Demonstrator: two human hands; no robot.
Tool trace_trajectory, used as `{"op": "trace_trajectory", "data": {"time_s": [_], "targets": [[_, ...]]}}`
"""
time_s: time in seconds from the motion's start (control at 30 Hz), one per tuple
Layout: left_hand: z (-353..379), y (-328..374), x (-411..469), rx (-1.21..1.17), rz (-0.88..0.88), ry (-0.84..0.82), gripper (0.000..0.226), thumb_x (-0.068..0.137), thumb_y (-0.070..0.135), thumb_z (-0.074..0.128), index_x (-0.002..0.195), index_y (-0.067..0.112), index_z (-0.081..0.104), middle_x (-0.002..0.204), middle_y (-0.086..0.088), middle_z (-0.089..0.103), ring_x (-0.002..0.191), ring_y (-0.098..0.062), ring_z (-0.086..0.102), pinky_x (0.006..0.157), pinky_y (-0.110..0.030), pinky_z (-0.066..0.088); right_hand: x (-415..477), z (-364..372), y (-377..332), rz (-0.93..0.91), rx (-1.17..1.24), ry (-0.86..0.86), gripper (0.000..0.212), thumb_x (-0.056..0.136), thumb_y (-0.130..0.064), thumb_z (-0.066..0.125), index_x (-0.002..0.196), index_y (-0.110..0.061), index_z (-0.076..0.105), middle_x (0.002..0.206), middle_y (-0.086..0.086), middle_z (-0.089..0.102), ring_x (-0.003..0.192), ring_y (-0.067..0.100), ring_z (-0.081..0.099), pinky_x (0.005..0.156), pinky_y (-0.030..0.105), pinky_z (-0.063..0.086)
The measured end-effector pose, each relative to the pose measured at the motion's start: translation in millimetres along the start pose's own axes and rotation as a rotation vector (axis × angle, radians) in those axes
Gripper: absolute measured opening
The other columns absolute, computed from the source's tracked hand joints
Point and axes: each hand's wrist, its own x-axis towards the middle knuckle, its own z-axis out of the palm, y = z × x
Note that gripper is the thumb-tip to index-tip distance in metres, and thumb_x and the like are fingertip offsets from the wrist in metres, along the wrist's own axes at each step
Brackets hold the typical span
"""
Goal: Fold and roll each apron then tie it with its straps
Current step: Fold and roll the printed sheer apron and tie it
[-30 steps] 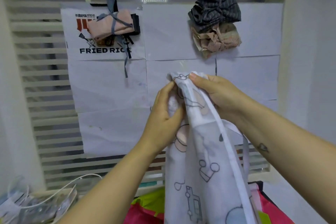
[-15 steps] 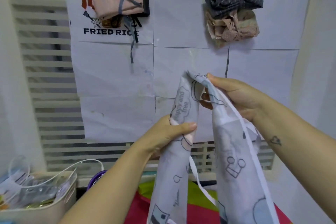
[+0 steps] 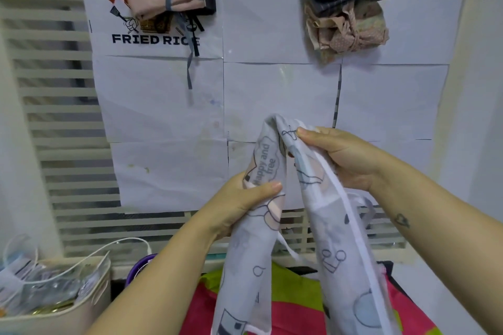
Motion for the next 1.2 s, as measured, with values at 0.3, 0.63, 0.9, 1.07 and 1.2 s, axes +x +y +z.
{"op": "trace_trajectory", "data": {"time_s": [0.3,0.63,0.9,1.07,1.2], "targets": [[14,-36,-5,0.211,0.016,0.199,0.039,0.069,0.027,0.074,0.099,0.003,0.069,0.096,-0.007,0.074,0.098,-0.023,0.068,0.083,-0.037,0.057,12,17,14,-0.098,0.233,0.274,0.021,0.091,-0.027,0.061,0.105,-0.011,0.061,0.084,0.009,0.066,0.073,0.023,0.064,0.071,0.036,0.056],[47,-65,-17,0.173,0.156,0.331,0.066,0.079,0.036,0.075,0.125,0.054,0.031,0.121,0.028,0.052,0.107,0.01,0.056,0.085,-0.012,0.045,14,13,13,-0.008,0.597,0.14,0.035,0.093,-0.03,0.053,0.081,-0.006,0.074,0.076,0.011,0.071,0.066,0.024,0.07,0.067,0.04,0.059],[28,-77,-12,0.182,-0.001,0.125,0.045,0.063,0.037,0.076,0.1,0.014,0.07,0.101,-0.004,0.073,0.1,-0.021,0.068,0.089,-0.037,0.054,11,3,20,-0.051,0.569,0.142,0.029,0.087,-0.03,0.056,0.095,-0.006,0.07,0.081,0.011,0.07,0.071,0.022,0.07,0.064,0.036,0.06],[27,-72,-14,0.321,0.092,0.323,0.061,0.068,0.03,0.082,0.119,0.033,0.049,0.101,0.016,0.067,0.089,0.005,0.064,0.077,-0.013,0.049,14,0,22,-0.202,0.445,0.28,0.019,0.097,-0.02,0.051,0.099,-0.007,0.065,0.082,0.008,0.072,0.073,0.019,0.07,0.066,0.031,0.058],[38,-85,-19,0.359,0.153,0.304,0.037,0.082,0.021,0.071,0.115,0.03,0.056,0.1,0.014,0.069,0.093,0.002,0.064,0.08,-0.017,0.049,18,10,26,-0.309,0.123,0.487,0.018,0.095,-0.025,0.057,0.081,-0.016,0.063,0.077,0.0,0.069,0.07,0.011,0.065,0.071,0.026,0.054]]}}
